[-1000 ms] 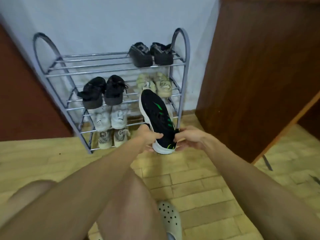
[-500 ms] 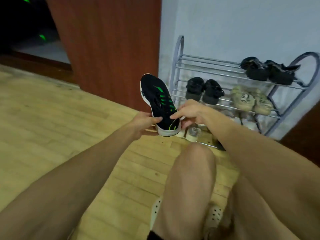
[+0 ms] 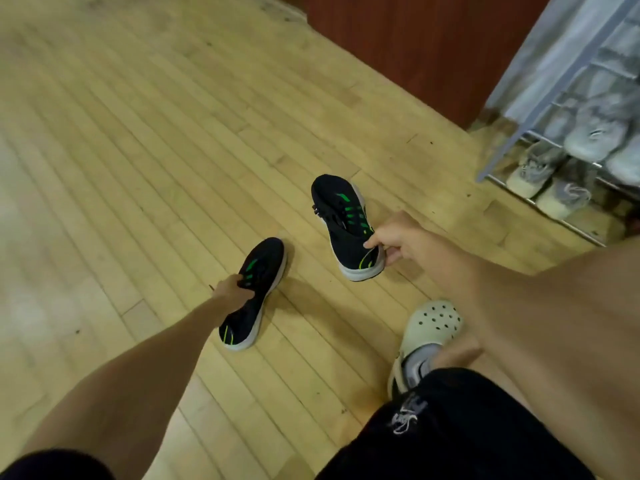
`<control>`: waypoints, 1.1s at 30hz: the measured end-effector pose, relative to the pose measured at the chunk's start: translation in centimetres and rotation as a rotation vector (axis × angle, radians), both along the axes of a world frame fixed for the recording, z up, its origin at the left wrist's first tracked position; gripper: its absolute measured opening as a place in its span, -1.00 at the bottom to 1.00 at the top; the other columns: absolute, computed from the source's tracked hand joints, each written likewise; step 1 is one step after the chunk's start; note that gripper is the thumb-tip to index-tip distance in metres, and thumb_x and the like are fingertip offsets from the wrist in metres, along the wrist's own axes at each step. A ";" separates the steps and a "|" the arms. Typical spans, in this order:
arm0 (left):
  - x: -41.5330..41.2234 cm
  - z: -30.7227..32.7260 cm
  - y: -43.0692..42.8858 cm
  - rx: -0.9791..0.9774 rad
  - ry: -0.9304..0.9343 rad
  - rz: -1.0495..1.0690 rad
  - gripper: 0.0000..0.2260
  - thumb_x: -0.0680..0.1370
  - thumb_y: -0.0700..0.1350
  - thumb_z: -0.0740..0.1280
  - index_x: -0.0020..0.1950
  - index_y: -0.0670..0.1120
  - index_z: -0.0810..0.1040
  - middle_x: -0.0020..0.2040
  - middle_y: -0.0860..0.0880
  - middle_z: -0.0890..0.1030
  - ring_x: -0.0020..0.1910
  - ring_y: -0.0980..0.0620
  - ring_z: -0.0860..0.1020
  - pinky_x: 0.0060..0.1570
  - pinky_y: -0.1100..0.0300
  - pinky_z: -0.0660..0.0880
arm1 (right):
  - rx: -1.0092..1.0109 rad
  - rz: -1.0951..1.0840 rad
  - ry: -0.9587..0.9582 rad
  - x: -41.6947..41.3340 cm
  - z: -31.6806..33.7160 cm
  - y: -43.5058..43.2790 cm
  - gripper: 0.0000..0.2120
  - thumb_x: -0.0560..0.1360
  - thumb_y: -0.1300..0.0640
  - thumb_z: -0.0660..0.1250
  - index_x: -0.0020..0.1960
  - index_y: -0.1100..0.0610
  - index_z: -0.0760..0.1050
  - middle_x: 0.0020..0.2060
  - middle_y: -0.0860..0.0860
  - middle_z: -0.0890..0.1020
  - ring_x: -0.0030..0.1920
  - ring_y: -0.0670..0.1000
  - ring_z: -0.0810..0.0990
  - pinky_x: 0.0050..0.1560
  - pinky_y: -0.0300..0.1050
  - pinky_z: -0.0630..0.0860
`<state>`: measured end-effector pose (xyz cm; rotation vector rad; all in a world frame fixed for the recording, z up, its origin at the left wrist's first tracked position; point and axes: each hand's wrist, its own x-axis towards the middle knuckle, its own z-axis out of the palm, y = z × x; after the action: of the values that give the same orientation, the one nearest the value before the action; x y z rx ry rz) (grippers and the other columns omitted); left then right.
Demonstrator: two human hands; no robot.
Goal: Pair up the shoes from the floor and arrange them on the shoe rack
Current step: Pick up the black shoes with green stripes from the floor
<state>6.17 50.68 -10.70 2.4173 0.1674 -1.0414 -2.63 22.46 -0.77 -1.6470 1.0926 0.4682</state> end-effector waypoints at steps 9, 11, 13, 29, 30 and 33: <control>-2.3 -7.8 3.9 0.126 0.056 0.271 -0.58 0.58 -0.02 0.21 0.33 -0.25 0.34 0.22 -0.27 0.50 0.15 -0.27 0.51 0.02 -0.02 0.51 | -0.024 0.007 0.041 -2.0 -4.8 0.1 -0.84 0.40 0.44 0.42 -0.09 0.30 0.50 -0.22 0.16 0.57 -0.25 0.08 0.56 -0.18 0.02 0.54; -2.6 -8.2 3.7 0.071 0.103 0.313 -0.65 0.57 -0.04 0.26 0.22 -0.27 0.41 0.10 -0.23 0.52 0.06 -0.23 0.51 -0.03 -0.01 0.50 | -0.024 -0.009 0.060 -2.6 -5.2 -0.3 -0.84 0.38 0.44 0.44 -0.19 0.27 0.49 -0.19 0.19 0.61 -0.27 0.09 0.58 -0.22 0.01 0.57; -3.2 -8.2 3.0 -0.007 0.200 0.363 -0.72 0.57 -0.10 0.30 0.16 -0.26 0.41 0.05 -0.20 0.51 0.02 -0.20 0.49 0.00 -0.04 0.50 | -0.034 -0.017 0.066 -3.1 -5.3 -0.9 -0.84 0.36 0.43 0.46 -0.18 0.26 0.51 -0.10 0.22 0.64 -0.19 0.14 0.63 -0.22 0.02 0.59; -0.6 8.2 -12.1 -0.627 0.199 0.380 -0.88 0.57 -0.29 0.27 0.09 -0.26 0.45 -0.16 -0.15 0.55 -0.23 -0.07 0.53 -0.21 -0.03 0.56 | -0.215 -0.168 -0.188 -4.6 6.8 -7.4 -0.81 0.32 0.39 0.51 -0.29 0.25 0.49 -0.28 0.16 0.59 -0.24 0.14 0.61 -0.13 0.07 0.63; -0.4 10.1 -13.8 -0.661 0.174 0.346 -0.89 0.56 -0.28 0.29 0.07 -0.26 0.47 -0.16 -0.14 0.56 -0.22 -0.08 0.54 -0.21 -0.03 0.56 | -0.245 -0.192 -0.214 -5.3 8.2 -8.5 -0.81 0.32 0.38 0.51 -0.28 0.25 0.50 -0.29 0.15 0.59 -0.26 0.13 0.61 -0.21 0.03 0.64; -0.4 15.7 -18.9 -0.754 0.118 0.240 -0.96 0.54 -0.27 0.34 -0.09 -0.23 0.50 -0.19 -0.13 0.56 -0.24 -0.08 0.56 -0.17 -0.03 0.58 | -0.281 -0.255 -0.282 -7.5 12.2 -12.1 -0.86 0.37 0.39 0.47 -0.12 0.26 0.57 -0.30 0.11 0.58 -0.35 0.03 0.55 -0.46 -0.16 0.54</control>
<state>5.76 31.77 4.98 1.6176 0.0795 -0.9207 -10.09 10.39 11.45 -1.7199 1.1705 -0.0872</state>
